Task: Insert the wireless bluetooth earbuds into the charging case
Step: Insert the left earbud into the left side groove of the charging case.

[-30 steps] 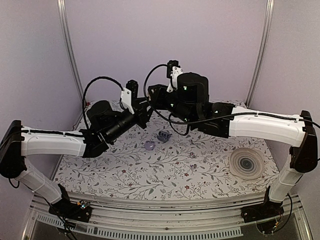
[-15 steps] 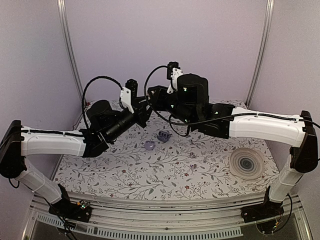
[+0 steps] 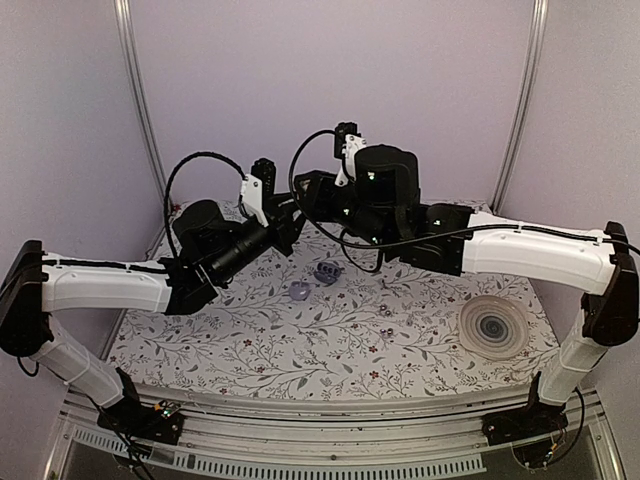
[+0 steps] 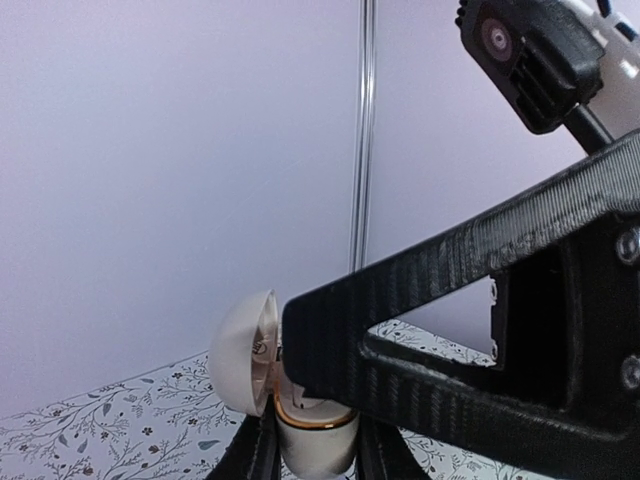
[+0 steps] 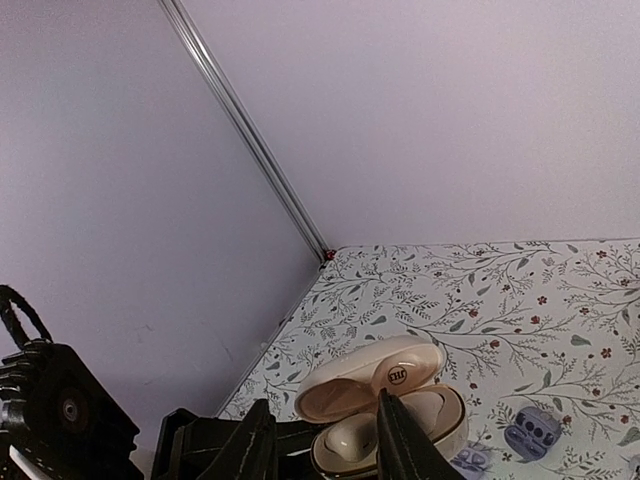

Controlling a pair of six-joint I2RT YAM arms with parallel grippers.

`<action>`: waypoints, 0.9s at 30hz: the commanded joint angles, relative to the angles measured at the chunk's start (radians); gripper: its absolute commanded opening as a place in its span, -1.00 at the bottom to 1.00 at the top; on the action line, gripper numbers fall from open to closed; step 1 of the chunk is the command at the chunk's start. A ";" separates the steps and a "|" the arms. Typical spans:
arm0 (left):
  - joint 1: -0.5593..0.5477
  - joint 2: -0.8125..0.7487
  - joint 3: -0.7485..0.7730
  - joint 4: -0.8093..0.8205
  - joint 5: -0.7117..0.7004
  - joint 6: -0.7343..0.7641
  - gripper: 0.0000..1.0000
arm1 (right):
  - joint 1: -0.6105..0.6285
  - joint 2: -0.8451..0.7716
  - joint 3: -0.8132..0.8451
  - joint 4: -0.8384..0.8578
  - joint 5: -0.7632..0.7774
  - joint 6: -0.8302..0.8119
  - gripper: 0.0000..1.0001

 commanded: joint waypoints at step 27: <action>0.086 -0.084 -0.140 0.159 0.352 -0.047 -1.00 | -0.151 -0.185 0.068 -0.351 -0.253 -0.006 0.06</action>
